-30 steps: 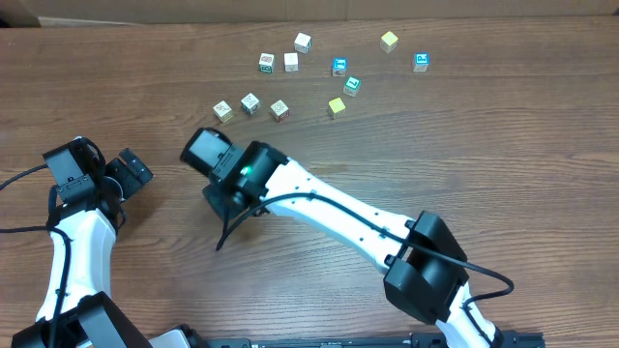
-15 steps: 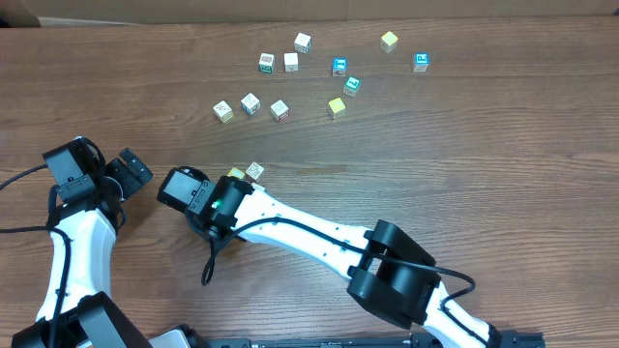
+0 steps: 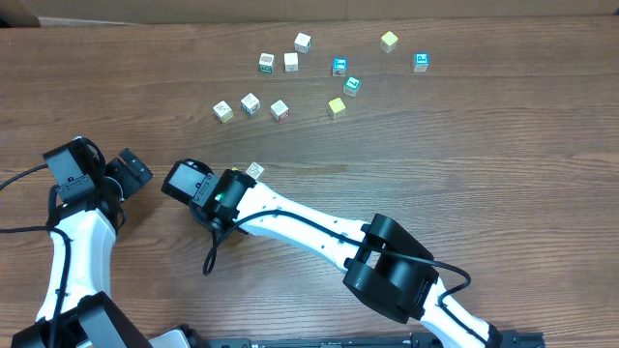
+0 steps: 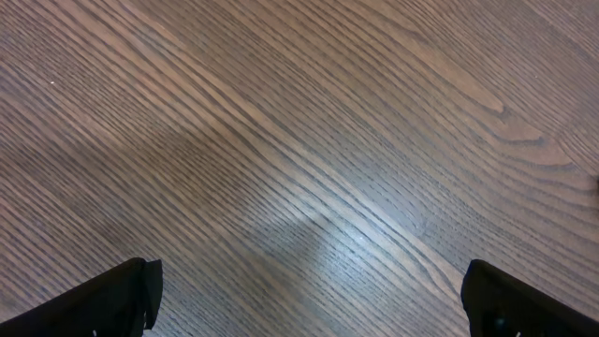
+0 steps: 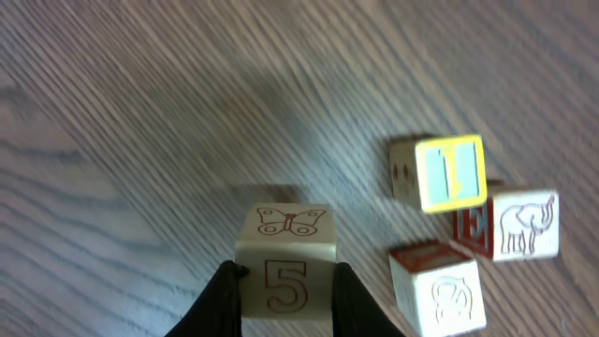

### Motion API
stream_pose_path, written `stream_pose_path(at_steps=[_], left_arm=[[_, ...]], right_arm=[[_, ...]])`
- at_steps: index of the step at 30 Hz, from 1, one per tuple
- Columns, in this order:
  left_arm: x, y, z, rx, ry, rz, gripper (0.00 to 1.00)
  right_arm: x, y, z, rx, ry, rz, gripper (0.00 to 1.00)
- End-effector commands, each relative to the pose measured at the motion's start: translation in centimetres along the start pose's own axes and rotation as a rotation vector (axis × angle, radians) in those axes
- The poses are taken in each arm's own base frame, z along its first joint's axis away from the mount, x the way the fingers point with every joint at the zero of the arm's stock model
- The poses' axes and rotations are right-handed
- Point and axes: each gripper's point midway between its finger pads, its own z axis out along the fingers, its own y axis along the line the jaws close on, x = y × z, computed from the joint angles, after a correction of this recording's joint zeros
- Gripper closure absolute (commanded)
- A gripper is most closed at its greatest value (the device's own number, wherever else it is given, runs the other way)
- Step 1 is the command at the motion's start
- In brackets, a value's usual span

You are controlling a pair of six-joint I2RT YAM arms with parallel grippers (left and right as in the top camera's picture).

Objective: Form a circle
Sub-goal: 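Lower the butterfly 5 block beside the pretzel block with the right gripper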

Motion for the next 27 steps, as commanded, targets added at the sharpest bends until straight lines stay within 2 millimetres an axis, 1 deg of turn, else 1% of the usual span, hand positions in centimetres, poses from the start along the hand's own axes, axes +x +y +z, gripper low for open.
stream_pose_path(at_steps=[1,8,14,19,27], left_arm=[[-0.3,0.0,-0.4,0.005,-0.013,-0.012,0.01],[-0.3,0.0,-0.4,0.005,-0.013,-0.011,0.01],[-0.3,0.0,-0.4,0.005,-0.013,-0.012,0.0],[-0.3,0.0,-0.4,0.005,-0.013,-0.012,0.01],[-0.3,0.0,-0.4,0.005,-0.013,-0.011,0.0]], right_arm=[[0.4,-0.1,1.0,0.008,0.0,-0.004,0.81],[0.5,-0.3,1.2,0.009,0.002,0.0,0.8],[1.0,-1.0,1.3,0.017,0.026,0.006,0.79],[1.2,-1.6,1.3,0.022,0.035,0.016,0.76],[1.3,-1.5,1.4,0.018,0.039,0.015,0.75]])
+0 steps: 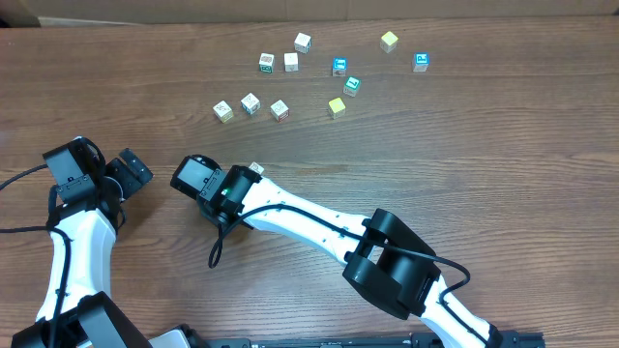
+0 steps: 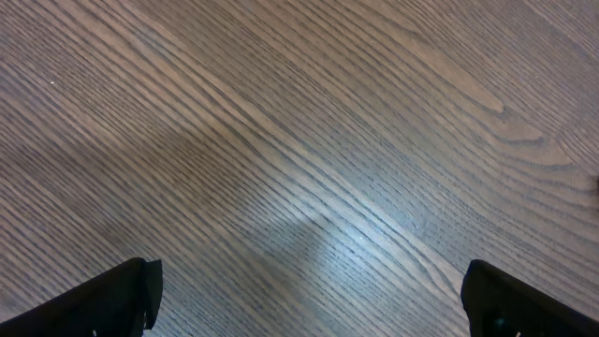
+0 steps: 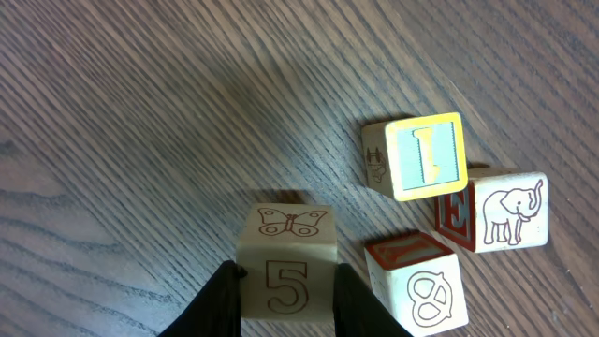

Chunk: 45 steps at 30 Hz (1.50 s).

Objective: Form a circle
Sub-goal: 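Lower the butterfly 5 block beside the pretzel block with the right gripper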

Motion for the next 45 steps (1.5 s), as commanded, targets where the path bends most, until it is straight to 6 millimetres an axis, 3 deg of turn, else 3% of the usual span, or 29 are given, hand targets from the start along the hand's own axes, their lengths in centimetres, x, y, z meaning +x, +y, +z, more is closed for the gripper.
stream_pose_path(at_steps=[1,45], left_arm=[[-0.28,-0.02,-0.37,0.005,-0.013,-0.012,0.0],[-0.28,-0.02,-0.37,0.005,-0.013,-0.012,0.01]], right_arm=[[0.4,-0.02,0.4,0.001,0.013,-0.006,0.75],[0.81,0.44,0.88,-0.022,0.031,-0.007,0.71]])
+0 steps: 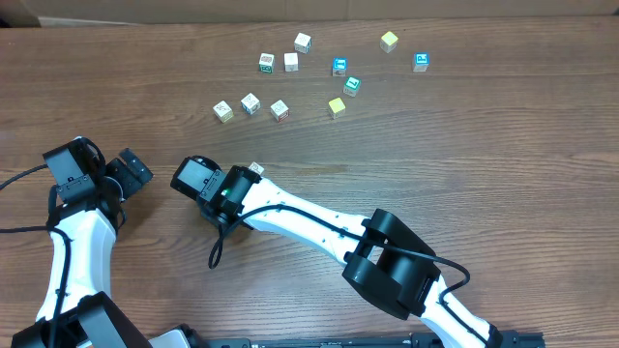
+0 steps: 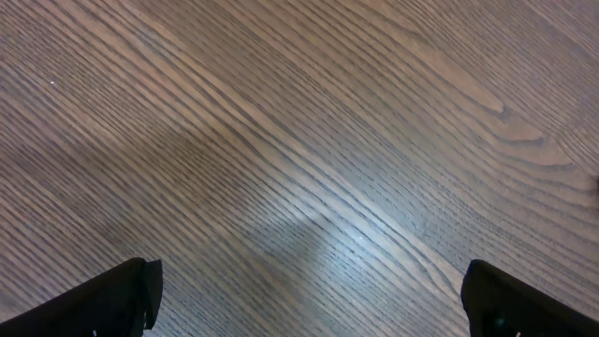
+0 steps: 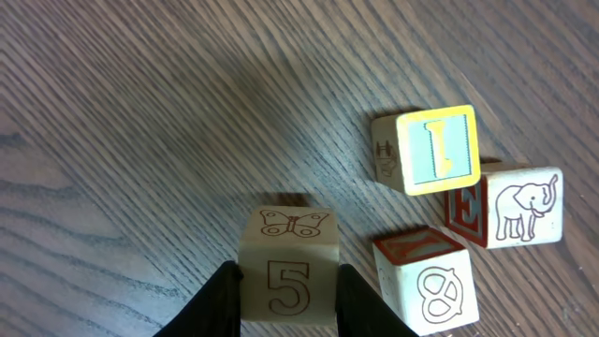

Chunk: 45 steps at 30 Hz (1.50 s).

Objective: Form a circle
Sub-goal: 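Lower the butterfly 5 block beside the pretzel block with the right gripper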

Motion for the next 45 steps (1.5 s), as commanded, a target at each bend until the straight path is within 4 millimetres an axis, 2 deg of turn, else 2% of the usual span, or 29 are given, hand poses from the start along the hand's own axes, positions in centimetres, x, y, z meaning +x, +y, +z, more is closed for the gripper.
stream_pose_path(at_steps=[1,7,11,18,28,37,45], left_arm=[[-0.3,0.0,-0.4,0.005,-0.012,-0.012,0.01],[-0.3,0.0,-0.4,0.005,-0.012,-0.012,0.01],[-0.3,0.0,-0.4,0.005,-0.013,-0.012,0.01],[-0.3,0.0,-0.4,0.005,-0.013,-0.012,0.0],[-0.3,0.0,-0.4,0.005,-0.013,-0.012,0.0],[-0.3,0.0,-0.4,0.005,-0.013,-0.012,0.0],[-0.3,0.0,-0.4,0.005,-0.013,-0.012,0.01]], right_arm=[[0.6,0.2,0.9,-0.01,0.021,-0.006,0.71],[1.5,0.3,2.2,-0.008,0.027,-0.008,0.71],[1.5,0.3,2.2,-0.008,0.027,-0.007,0.7],[1.3,0.3,2.2,-0.009,0.018,-0.006,0.55],[0.0,0.5,1.9,-0.017,-0.028,0.0,0.47],[-1.9,1.0,0.5,-0.028,-0.077,0.001,0.45],[-0.8,0.8,0.4,-0.021,-0.03,0.005,0.48]])
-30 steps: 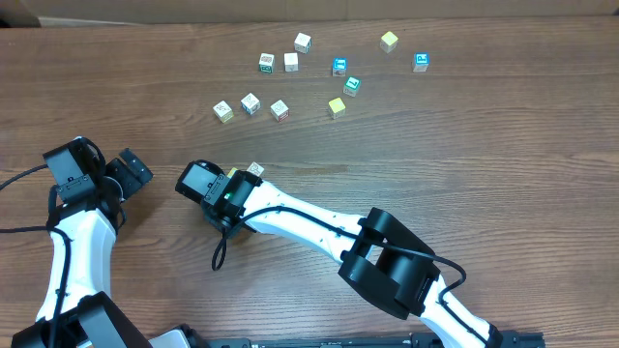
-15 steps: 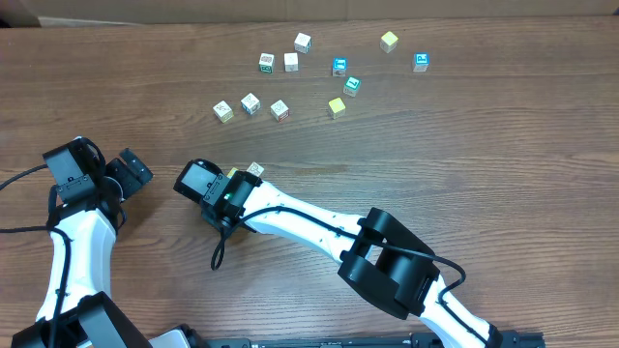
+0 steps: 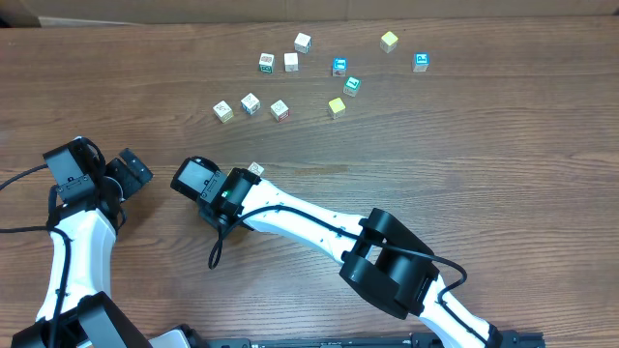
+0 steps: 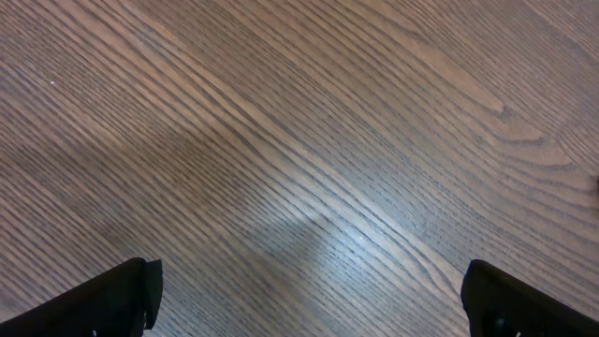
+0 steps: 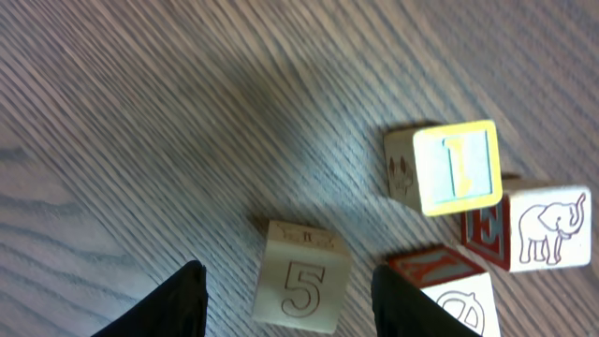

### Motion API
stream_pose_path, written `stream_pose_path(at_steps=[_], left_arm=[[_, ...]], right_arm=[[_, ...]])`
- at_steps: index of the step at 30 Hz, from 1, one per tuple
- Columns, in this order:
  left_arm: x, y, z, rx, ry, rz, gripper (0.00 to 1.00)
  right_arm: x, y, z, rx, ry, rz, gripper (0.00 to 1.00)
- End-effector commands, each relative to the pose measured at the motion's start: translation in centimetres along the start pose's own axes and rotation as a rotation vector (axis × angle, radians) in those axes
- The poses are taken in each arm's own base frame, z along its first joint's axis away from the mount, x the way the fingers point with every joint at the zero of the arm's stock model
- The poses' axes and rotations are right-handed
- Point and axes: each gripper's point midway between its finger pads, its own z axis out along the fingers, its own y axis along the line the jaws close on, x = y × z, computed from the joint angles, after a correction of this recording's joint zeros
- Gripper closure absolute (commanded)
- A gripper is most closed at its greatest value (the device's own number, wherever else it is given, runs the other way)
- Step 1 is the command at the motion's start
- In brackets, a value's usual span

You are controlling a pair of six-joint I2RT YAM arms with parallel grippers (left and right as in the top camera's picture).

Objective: Form a circle
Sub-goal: 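Lower the butterfly 5 block beside the pretzel block with the right gripper, then open the right gripper and hold it above the placed 5 block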

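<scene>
Small wooden picture blocks are the task's objects. A cream block marked 5 (image 5: 301, 290) rests on the wood, free between the spread fingers of my right gripper (image 5: 295, 314), which is open. In the overhead view this block (image 3: 255, 169) sits at the tip of my right gripper (image 3: 247, 175). Just beyond it are a yellow-framed block (image 5: 449, 173), an elephant block (image 5: 547, 229) and a red-edged block (image 5: 440, 285). My left gripper (image 4: 309, 309) is open over bare wood, far from the blocks.
Several more blocks lie scattered at the table's back: a row of three (image 3: 250, 103), a yellow one (image 3: 336, 106), teal (image 3: 352, 86), blue ones (image 3: 421, 62) and white ones (image 3: 291, 62). My left arm (image 3: 73, 222) stands at the left edge.
My right gripper has opened and let go of the 5 block, which now sits on the table between its fingers. The left gripper has not moved.
My right gripper was shut on the 5 block a little short of the three nearby blocks. It then stood slightly closer to them, still holding the block low over the wood. Now the block lies released beside them.
</scene>
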Motion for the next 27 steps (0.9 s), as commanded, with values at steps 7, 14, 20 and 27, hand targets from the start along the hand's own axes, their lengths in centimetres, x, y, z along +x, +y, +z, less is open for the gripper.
stream_pose_path(at_steps=[7,14,20,27], left_arm=[[-0.28,-0.02,-0.37,0.005,-0.013,-0.012,0.01],[-0.27,-0.02,-0.37,0.005,-0.013,-0.012,0.0],[-0.27,-0.02,-0.37,0.005,-0.013,-0.012,0.01],[-0.27,-0.02,-0.37,0.005,-0.013,-0.012,0.0]], right_arm=[[0.05,0.31,-0.3,-0.004,0.013,0.027,0.52],[0.36,0.31,-0.1,-0.002,0.021,0.052,0.52],[0.46,0.27,0.0,-0.001,0.023,0.075,0.53],[0.42,0.3,0.0,-0.001,0.021,0.1,0.57]])
